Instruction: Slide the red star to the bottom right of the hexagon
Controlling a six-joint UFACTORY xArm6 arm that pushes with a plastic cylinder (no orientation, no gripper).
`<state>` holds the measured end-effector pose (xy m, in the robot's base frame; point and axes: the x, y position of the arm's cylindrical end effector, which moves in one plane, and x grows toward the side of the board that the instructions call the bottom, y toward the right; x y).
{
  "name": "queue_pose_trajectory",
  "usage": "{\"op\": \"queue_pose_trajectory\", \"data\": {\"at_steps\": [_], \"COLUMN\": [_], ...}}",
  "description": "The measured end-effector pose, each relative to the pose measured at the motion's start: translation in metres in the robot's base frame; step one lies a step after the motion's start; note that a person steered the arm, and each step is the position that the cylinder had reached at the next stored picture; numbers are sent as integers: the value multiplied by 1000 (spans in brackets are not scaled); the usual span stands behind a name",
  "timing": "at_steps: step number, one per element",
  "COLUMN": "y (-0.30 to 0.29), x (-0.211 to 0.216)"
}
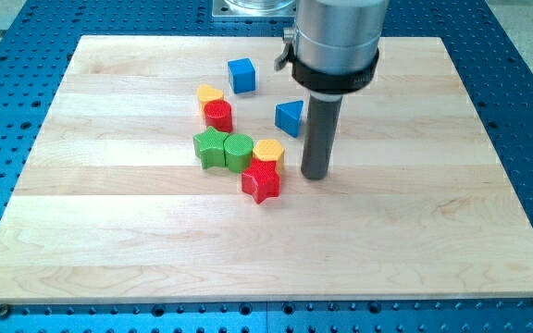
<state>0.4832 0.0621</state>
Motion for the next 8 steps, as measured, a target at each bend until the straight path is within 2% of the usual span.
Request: {"op": "queue_pose_trajectory", "data": {"at_steps": [1,3,5,7,8], "y": [0,-31,-130,-130,-93], "x": [42,77,62,36,28]}}
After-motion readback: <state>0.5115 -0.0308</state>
